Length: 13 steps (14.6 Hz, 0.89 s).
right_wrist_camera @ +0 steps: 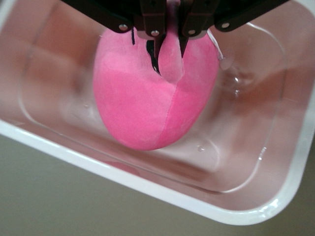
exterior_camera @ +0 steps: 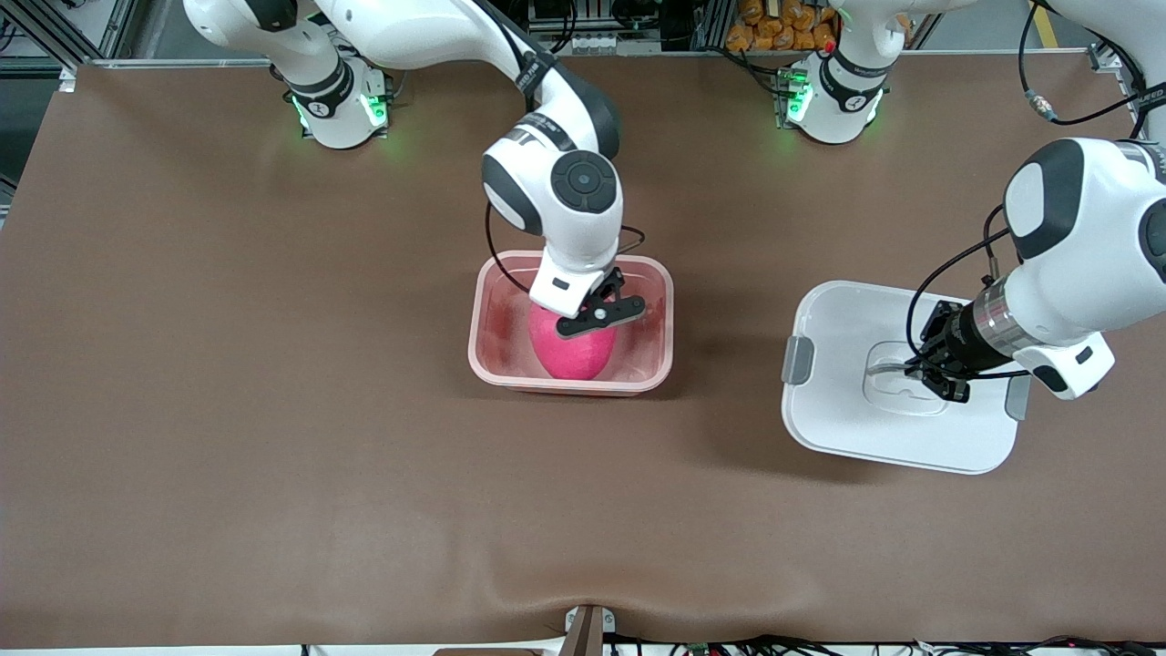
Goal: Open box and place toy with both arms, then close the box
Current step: 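Lower the pink toy into the open box with the right gripper, then open the right gripper to release the toy and raise it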
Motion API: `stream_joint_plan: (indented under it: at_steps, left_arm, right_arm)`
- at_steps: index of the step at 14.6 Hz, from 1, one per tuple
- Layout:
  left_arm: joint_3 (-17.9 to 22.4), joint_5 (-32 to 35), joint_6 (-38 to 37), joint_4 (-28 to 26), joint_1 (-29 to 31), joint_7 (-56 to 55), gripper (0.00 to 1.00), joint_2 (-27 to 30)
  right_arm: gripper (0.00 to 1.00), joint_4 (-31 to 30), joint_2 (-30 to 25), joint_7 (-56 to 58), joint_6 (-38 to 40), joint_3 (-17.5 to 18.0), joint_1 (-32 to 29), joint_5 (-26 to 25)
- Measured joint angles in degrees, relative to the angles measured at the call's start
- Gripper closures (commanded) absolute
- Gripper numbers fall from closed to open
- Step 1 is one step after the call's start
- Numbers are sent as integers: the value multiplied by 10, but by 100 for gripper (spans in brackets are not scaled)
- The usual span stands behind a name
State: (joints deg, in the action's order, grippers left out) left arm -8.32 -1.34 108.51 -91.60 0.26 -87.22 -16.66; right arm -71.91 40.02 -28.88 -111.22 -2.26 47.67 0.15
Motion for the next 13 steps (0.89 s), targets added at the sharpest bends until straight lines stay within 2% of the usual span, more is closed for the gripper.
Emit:
stream_joint_plan:
  at_steps: [8,13]
  left_arm:
    - [1,0,-45,1,20,48,100,11]
    - [0,0,-63,1,20,53,100,14]
  right_arm:
    - [100,1,37,-95,-112,0,21,0]
    - [100,2,64,-114,-160,0,41,-5]
